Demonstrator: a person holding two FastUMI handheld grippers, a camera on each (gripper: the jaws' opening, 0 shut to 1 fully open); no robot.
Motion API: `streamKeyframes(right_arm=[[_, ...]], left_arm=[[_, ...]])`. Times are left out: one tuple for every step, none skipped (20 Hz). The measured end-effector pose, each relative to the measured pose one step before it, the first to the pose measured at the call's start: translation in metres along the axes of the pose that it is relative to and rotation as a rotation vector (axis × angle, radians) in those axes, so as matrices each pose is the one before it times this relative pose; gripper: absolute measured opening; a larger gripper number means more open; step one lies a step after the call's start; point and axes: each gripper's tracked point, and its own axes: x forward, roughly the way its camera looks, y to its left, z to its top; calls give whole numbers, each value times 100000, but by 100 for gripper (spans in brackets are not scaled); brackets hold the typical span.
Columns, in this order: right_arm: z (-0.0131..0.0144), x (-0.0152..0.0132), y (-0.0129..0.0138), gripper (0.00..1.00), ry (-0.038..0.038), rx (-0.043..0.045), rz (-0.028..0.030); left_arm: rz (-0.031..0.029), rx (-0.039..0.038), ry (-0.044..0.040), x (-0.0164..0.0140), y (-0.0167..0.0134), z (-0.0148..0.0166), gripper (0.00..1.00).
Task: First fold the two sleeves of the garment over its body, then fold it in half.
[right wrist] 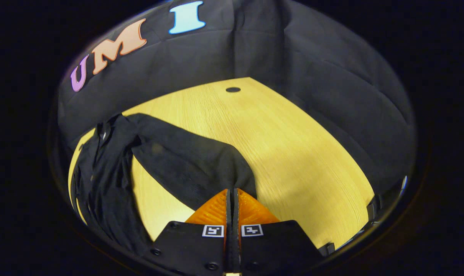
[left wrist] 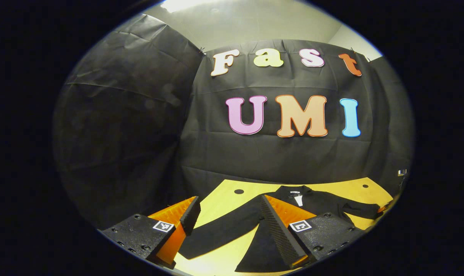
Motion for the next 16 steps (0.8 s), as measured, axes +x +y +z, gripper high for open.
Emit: streamKeyframes(right_arm=[[1276,-352,809,2,-2625,554,953],[1143,-281,926,2,-1618,88,1441],[1081,-598,998,2,-1615,-1514,1445],[1134,-196,1025,2,-1614,-1799,490],[1008,-293,1275,2,-1351,-1138,1118],[1094,-265,1451,2,-1798,-172,2042],[1111,-278,1623,2,-2373,215,2245],[1249,-306,1621,2,-2127,217,2443],[1079,-301,1762,2,-2068,-200,2498],[1099,-156,1777,2,-1853,-651,2079],[1103,-218,1975,2,-1817,-393,1964],[1064,40,1821,2,-1520,-346,2353],[1023,271,1698,2,-1422,-135,1910],[1031,303,1788,2,-1213,-97,2230],[1729,551,2955,2,-2287,-1662,2920],[1663,550,2608,2,-2378,-2374,2616]], left_arm=[[121,520,568,92,342,-208,92],[-379,271,1101,67,326,-426,92],[-484,-325,353,114,193,-219,92],[-460,-498,282,141,374,-104,93],[-262,-327,438,283,214,-235,93],[-127,-321,324,240,184,-272,93],[-264,-449,196,140,232,-108,93],[-247,-492,-16,231,246,-147,93],[-192,-489,102,254,298,-173,93],[-100,-416,387,168,326,-183,93],[114,-482,606,137,425,-401,93],[170,-558,652,164,422,-307,93],[732,-366,588,191,478,-394,93],[1453,-110,889,222,860,-509,93],[1591,-142,1039,96,807,-557,94],[2370,-1152,1130,32,1204,-539,93]])
